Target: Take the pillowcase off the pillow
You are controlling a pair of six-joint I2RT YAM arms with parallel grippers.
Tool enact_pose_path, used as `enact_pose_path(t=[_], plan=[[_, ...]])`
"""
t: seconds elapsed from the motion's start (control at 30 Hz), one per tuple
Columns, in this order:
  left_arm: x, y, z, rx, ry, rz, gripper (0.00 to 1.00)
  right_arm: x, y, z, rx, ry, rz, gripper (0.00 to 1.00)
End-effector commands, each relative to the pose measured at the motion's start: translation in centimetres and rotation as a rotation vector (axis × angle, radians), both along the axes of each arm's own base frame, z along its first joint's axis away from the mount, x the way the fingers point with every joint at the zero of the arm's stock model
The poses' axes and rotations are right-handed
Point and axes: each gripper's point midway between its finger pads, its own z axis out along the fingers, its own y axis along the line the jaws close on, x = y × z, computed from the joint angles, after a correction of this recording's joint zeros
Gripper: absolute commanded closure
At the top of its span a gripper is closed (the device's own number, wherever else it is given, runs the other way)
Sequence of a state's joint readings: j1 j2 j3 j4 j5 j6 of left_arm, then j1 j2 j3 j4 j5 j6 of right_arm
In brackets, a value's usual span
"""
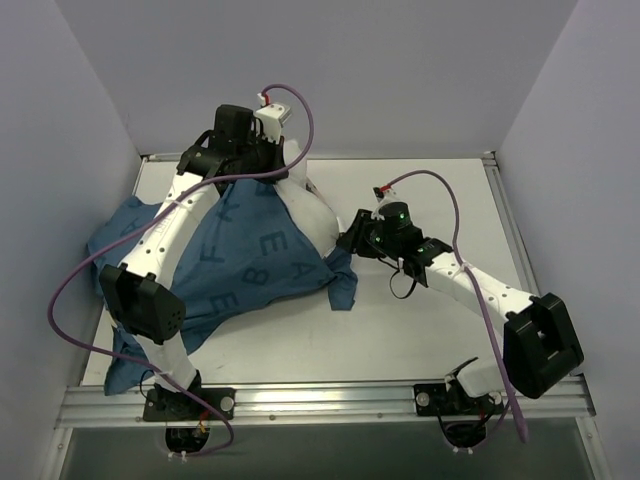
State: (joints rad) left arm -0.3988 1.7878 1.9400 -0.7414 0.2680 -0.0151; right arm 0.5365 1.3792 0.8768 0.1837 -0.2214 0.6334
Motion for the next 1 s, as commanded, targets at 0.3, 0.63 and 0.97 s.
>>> enact_pose_path(t=[0.3, 0.63, 0.97], plan=[[-0.4, -0.3, 7.3, -0.087, -0.179, -0.025, 0.98, 2.4, -3.6, -4.6, -0.047, 0.086, -0.192, 0.89], [-1.0, -0.7, 8.7, -0.113, -0.198, -0.05, 0.98, 3.2, -3.7, -5.2, 0.08, 0.065, -0.14, 0.98], [-0.6, -0.3, 8.9, -0.104, -0.209, -0.042, 0.98, 0.3, -1.4, -0.5, 0.018, -0.147, 0.023, 0.43]])
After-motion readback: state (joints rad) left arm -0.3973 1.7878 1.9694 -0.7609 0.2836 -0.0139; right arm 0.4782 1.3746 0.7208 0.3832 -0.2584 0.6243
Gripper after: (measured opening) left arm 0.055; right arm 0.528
